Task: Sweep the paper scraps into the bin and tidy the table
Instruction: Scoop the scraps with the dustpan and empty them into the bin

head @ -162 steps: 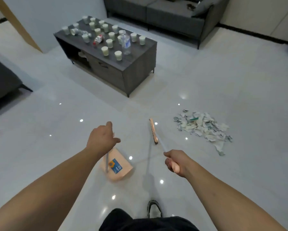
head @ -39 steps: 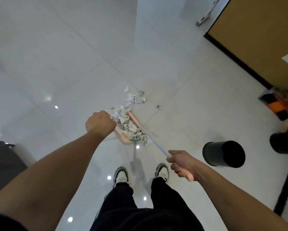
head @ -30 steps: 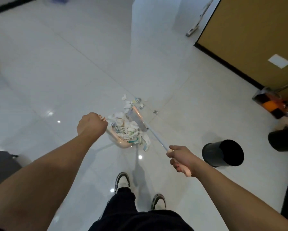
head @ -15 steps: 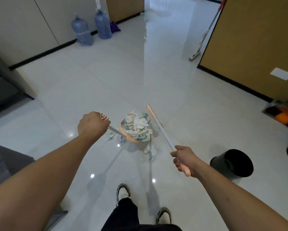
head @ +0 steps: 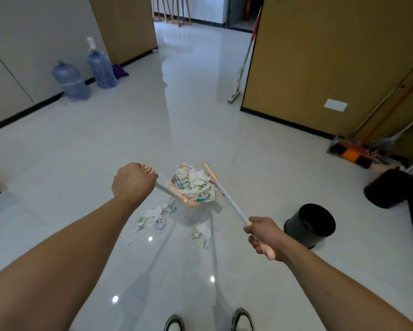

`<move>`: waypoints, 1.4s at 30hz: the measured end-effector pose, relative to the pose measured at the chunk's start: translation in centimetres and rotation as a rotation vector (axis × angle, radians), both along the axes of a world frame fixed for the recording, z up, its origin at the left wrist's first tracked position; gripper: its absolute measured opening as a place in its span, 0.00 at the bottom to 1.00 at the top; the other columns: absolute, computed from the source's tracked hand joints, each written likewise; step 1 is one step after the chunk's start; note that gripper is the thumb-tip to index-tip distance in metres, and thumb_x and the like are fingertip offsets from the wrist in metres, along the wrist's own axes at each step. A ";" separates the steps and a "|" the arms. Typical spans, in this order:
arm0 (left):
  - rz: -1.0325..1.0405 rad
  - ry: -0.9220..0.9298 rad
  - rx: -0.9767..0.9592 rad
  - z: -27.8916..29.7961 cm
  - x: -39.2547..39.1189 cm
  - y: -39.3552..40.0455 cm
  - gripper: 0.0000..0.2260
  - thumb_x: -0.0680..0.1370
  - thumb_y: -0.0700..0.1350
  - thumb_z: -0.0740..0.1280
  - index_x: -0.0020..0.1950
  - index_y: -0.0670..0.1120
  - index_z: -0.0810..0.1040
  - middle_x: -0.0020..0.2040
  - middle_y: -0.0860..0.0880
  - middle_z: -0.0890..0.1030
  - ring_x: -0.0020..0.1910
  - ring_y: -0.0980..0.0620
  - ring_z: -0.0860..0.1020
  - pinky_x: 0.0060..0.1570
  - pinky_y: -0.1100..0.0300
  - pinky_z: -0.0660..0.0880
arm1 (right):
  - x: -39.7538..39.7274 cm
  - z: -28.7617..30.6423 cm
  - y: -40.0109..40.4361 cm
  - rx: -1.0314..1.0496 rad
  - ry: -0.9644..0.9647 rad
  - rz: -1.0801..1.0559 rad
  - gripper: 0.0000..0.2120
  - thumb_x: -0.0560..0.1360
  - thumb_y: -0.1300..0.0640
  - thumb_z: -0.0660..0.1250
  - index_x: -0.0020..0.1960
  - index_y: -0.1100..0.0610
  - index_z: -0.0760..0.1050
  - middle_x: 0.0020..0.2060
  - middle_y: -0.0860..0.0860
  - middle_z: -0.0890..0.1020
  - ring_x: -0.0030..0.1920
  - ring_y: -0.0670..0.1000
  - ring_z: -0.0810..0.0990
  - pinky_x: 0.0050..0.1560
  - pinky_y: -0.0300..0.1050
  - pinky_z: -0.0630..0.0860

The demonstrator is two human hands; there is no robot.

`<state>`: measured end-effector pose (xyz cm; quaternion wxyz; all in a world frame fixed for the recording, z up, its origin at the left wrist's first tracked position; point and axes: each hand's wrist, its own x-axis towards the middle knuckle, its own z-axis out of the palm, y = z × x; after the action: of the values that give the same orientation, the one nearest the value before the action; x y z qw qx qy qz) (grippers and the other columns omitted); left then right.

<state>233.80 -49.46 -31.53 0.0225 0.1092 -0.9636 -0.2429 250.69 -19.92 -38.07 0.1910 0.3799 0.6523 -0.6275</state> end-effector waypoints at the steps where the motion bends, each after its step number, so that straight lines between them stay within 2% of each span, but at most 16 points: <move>1: -0.024 -0.001 0.007 0.0 -0.4 0.0 0.13 0.68 0.57 0.70 0.38 0.48 0.79 0.35 0.48 0.79 0.36 0.44 0.78 0.39 0.55 0.78 | 0.1 0.1 -0.3 0.004 0.003 -0.025 0.21 0.79 0.65 0.62 0.71 0.60 0.68 0.33 0.56 0.70 0.23 0.49 0.65 0.22 0.38 0.65; 4: -0.101 -0.010 0.027 0.1 -1.4 0.3 0.13 0.67 0.57 0.70 0.37 0.47 0.79 0.35 0.47 0.79 0.36 0.43 0.78 0.39 0.56 0.76 | 0.6 0.4 -1.0 -0.001 0.011 -0.096 0.16 0.78 0.65 0.62 0.66 0.60 0.70 0.32 0.56 0.69 0.22 0.48 0.65 0.23 0.38 0.65; 7: -0.183 -0.005 0.025 0.3 -2.4 1.3 0.13 0.67 0.56 0.71 0.35 0.47 0.78 0.32 0.49 0.76 0.34 0.44 0.76 0.35 0.59 0.70 | 1.5 0.5 -1.5 -0.011 0.017 -0.172 0.12 0.78 0.65 0.63 0.61 0.60 0.72 0.31 0.55 0.69 0.21 0.48 0.66 0.23 0.38 0.65; 11: -0.316 0.000 0.024 0.8 -3.3 4.0 0.12 0.68 0.55 0.71 0.35 0.47 0.79 0.31 0.51 0.76 0.31 0.47 0.75 0.35 0.59 0.70 | 3.4 0.7 -1.2 0.000 0.024 -0.283 0.11 0.78 0.65 0.63 0.59 0.59 0.73 0.31 0.55 0.69 0.21 0.49 0.65 0.22 0.37 0.64; 14: -0.415 0.015 0.027 1.3 -3.5 7.2 0.12 0.68 0.55 0.70 0.36 0.47 0.79 0.31 0.51 0.76 0.33 0.46 0.76 0.35 0.59 0.71 | 5.3 1.4 -0.4 0.007 0.043 -0.356 0.08 0.78 0.65 0.62 0.56 0.61 0.74 0.31 0.55 0.67 0.22 0.49 0.64 0.23 0.38 0.62; 18: -0.546 0.026 0.051 2.5 -3.2 12.5 0.12 0.68 0.55 0.71 0.35 0.47 0.79 0.32 0.49 0.78 0.33 0.46 0.77 0.33 0.59 0.71 | 8.3 2.6 1.3 0.032 0.060 -0.466 0.11 0.79 0.65 0.61 0.61 0.60 0.72 0.30 0.54 0.69 0.22 0.48 0.64 0.22 0.37 0.63; 21: -0.621 0.040 0.058 3.5 -2.5 16.5 0.11 0.69 0.56 0.70 0.36 0.48 0.79 0.33 0.49 0.78 0.34 0.45 0.77 0.35 0.58 0.72 | 10.4 3.3 2.8 0.050 0.079 -0.542 0.10 0.78 0.65 0.61 0.59 0.63 0.74 0.30 0.54 0.68 0.22 0.48 0.64 0.22 0.37 0.63; 26: -0.734 0.073 0.035 4.4 -0.6 23.1 0.10 0.71 0.54 0.68 0.37 0.48 0.79 0.33 0.49 0.77 0.33 0.46 0.75 0.33 0.59 0.69 | 13.3 3.6 5.9 0.072 0.107 -0.682 0.08 0.78 0.66 0.61 0.53 0.56 0.74 0.30 0.55 0.69 0.22 0.48 0.65 0.22 0.38 0.64; 31: -0.872 0.154 -0.030 4.1 1.2 28.6 0.10 0.74 0.54 0.66 0.39 0.49 0.78 0.35 0.48 0.78 0.35 0.45 0.76 0.33 0.58 0.70 | 15.5 2.9 9.2 0.068 0.111 -0.785 0.10 0.78 0.64 0.62 0.59 0.57 0.73 0.29 0.55 0.70 0.22 0.48 0.65 0.23 0.38 0.64; 38: -1.115 0.354 -0.228 2.5 3.3 34.2 0.11 0.77 0.53 0.63 0.40 0.48 0.76 0.32 0.47 0.76 0.32 0.43 0.75 0.32 0.57 0.70 | 17.2 1.4 13.3 0.026 0.090 -0.890 0.21 0.78 0.64 0.63 0.71 0.56 0.67 0.30 0.55 0.71 0.22 0.48 0.66 0.23 0.39 0.65; 42: -1.224 0.423 -0.378 1.3 4.0 36.1 0.10 0.77 0.54 0.63 0.42 0.48 0.76 0.32 0.47 0.76 0.31 0.43 0.75 0.31 0.57 0.71 | 18.2 0.7 14.6 0.014 0.060 -0.884 0.25 0.78 0.63 0.64 0.74 0.55 0.65 0.32 0.56 0.72 0.23 0.48 0.67 0.23 0.39 0.66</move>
<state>237.75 -13.32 -30.25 0.0879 -0.5122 -0.8526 -0.0554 268.90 -5.33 -37.37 -0.1175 0.6053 0.4365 -0.6552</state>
